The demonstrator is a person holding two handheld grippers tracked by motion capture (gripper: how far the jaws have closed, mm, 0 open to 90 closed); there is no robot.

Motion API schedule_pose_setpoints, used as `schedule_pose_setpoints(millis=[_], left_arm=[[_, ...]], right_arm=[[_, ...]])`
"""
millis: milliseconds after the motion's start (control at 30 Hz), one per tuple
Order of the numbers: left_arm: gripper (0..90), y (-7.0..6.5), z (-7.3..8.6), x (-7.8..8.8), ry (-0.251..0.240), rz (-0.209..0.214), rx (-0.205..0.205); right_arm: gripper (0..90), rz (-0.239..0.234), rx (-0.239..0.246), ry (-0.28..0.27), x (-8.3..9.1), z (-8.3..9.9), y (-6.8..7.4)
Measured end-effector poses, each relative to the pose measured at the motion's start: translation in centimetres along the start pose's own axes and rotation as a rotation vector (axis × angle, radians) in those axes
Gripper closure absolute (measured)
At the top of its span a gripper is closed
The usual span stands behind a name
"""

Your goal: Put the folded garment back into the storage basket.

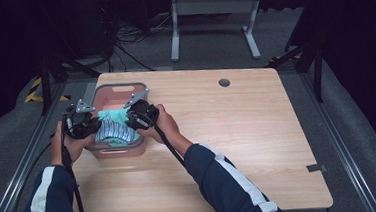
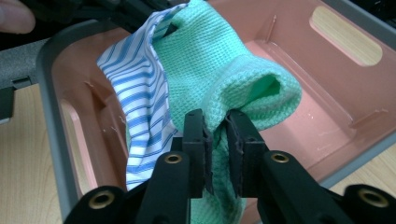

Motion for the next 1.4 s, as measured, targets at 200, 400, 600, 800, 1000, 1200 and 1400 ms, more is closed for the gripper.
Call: schedule_pose_setpoints(millis=[200, 400, 600, 800, 1000, 1200, 1400], left_arm=[[70.6, 0.2, 0.1, 0.1, -0.022, -0.003, 0.025], [65.4, -0.6, -0.1, 0.2, -0.017, -0.013, 0.013], [57.8, -1.3, 0.1, 0.3, -0.043, -0.024, 0.019], [51.5, -2.4, -0.2, 0.6, -0.065, -0.024, 0.007], [45.2, -3.7, -1.0, 0.7, -0.123, -0.031, -0.001], [34.2, -5.8, -1.9, 0.9, -0.144, -0.01, -0.027], [30.3, -7.7, -2.6, 1.4, -0.136, 0.019, -0.088]], right_arm=[[72.9, 0.002, 0.014, 0.002, 0.3, -0.1, 0.1], [70.0, -0.002, 0.037, -0.009, 0.6, 0.0, 0.4], [67.1, 0.013, 0.076, 0.002, 0.7, 0.8, 0.4], [67.8, 0.035, 0.116, 0.014, 1.3, 1.3, 0.2], [67.2, 0.061, 0.133, 0.014, 2.3, 1.8, -0.5], [65.2, 0.087, 0.129, 0.017, 3.6, 2.5, -1.8], [64.0, 0.112, 0.126, 0.019, 5.2, 3.0, -3.0]])
Point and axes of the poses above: each handheld gripper's, and its own axes: x roughly backward along the jaws, z roughly out of its underside, y roughly to its left, the point moved 2 cm from there along -x, roughly forward along the jaws, and after that the axes turned 11 degrees about z, right-handed, at the moved point
